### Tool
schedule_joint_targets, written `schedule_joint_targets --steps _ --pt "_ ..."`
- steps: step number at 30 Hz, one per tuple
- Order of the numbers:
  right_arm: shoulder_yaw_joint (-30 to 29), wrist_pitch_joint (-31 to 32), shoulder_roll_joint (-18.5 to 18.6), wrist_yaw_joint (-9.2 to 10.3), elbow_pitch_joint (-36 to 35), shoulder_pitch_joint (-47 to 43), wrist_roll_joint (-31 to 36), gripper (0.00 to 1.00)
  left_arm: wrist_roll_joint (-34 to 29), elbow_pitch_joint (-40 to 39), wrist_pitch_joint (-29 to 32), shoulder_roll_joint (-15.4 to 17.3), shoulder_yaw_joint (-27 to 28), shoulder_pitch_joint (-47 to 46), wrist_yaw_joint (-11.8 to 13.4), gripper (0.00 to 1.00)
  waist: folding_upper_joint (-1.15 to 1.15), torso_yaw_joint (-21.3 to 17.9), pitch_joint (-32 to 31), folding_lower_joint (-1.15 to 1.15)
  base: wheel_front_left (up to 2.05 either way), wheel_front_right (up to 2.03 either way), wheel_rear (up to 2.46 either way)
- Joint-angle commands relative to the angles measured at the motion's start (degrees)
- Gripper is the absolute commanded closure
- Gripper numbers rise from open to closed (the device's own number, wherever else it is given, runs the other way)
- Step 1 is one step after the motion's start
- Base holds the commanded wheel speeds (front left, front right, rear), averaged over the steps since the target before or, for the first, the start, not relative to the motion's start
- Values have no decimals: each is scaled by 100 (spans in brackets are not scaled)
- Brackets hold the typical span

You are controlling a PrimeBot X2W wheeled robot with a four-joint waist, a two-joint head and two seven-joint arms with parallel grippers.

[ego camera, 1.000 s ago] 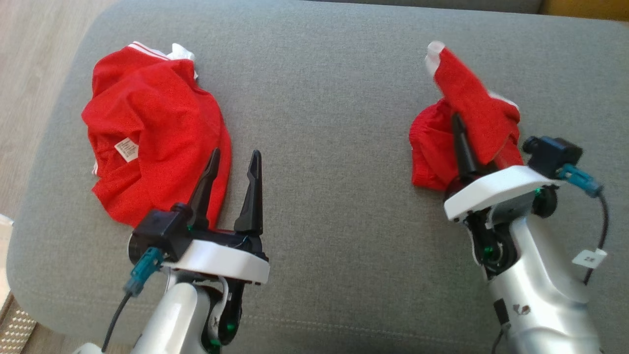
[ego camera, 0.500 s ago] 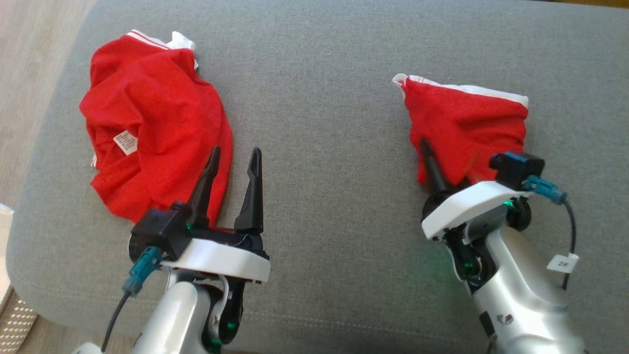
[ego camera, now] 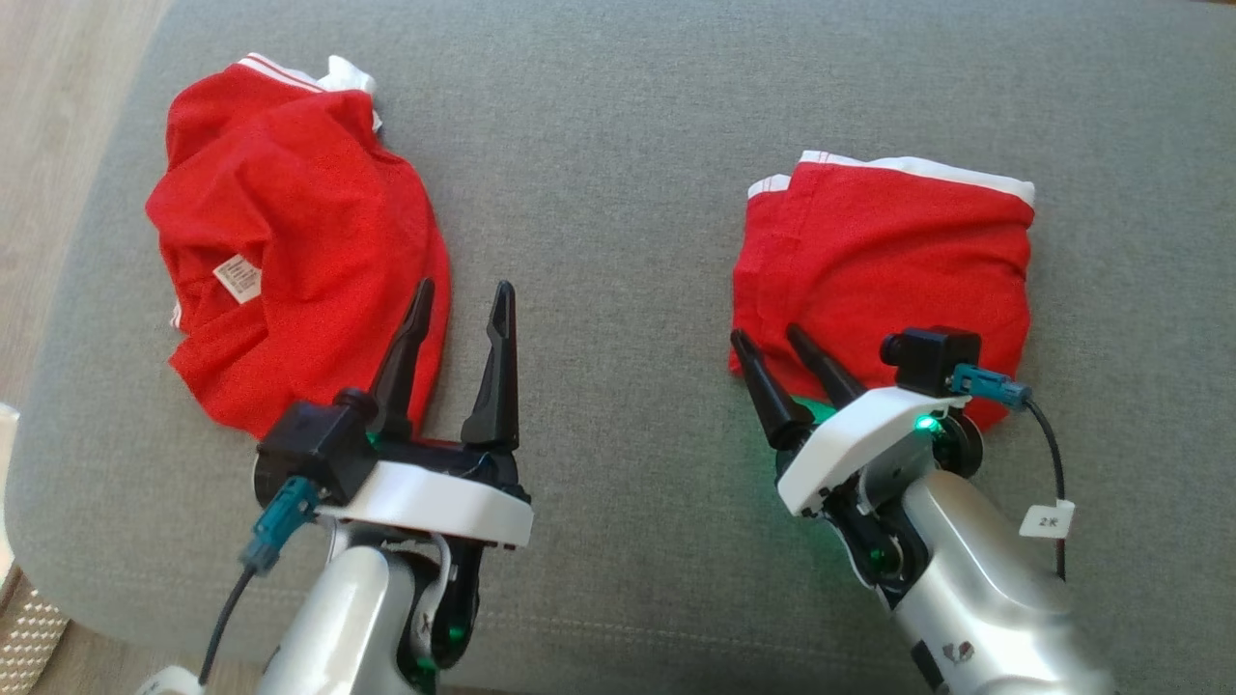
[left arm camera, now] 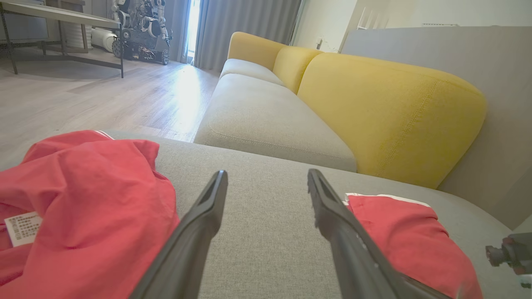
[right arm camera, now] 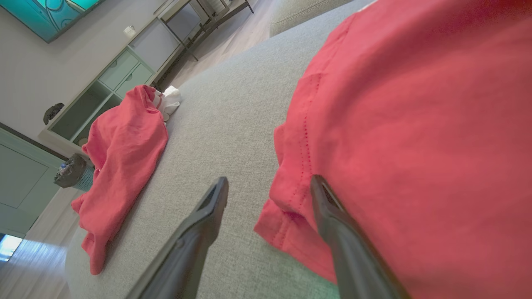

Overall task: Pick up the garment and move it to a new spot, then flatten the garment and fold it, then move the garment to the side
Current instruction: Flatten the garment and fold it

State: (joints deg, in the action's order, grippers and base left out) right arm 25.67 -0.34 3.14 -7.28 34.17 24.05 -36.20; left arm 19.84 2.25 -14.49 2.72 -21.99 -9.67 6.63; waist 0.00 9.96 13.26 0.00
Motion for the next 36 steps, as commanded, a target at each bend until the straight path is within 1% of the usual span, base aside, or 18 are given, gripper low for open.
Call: schedule_joint_targets --steps 1,7,10,12,16,20,23,28,32,36 --pt "140 1 -26 -21 -154 163 -55 0 21 -178 -51 16 141 -201 26 0 0 -19 -7 0 0 0 0" --pt "93 -119 25 -21 -370 170 -178 0 -15 -152 -51 16 194 -169 6 0 0 -165 -134 0 0 0 0" --pt "-16 -221 99 -21 -533 153 -183 0 -36 -148 -51 16 219 -152 -3 0 0 -231 -207 0 0 0 0" --pt "-227 -390 221 -21 -727 111 -102 0 -47 -155 -51 16 244 -142 -8 0 0 -292 -287 0 0 0 0" --pt "-805 -764 546 -21 -1098 -71 511 0 -46 -200 -51 16 299 -115 -1 0 0 -422 -426 0 0 0 0" --pt "-1468 -915 635 -21 -1521 -404 1225 0 -56 -228 -51 16 359 -66 0 0 0 -566 -529 0 0 0 0" --pt "-1892 -969 532 -21 -1938 -684 1710 0 -18 -276 -51 16 437 -27 2 0 0 -678 -558 0 0 0 0" --pt "-2307 -1019 360 -21 -2546 -1170 2347 0 18 -295 -51 16 451 40 -22 0 0 -815 -562 0 0 0 0" --pt "-2506 -1085 244 -21 -2792 -1459 2688 0 30 -239 -51 16 426 114 -43 0 0 -886 -547 0 0 0 0" --pt "-2550 -1147 159 -21 -2884 -1615 2992 0 24 -208 -51 16 440 181 -64 0 0 -939 -529 0 0 0 0"
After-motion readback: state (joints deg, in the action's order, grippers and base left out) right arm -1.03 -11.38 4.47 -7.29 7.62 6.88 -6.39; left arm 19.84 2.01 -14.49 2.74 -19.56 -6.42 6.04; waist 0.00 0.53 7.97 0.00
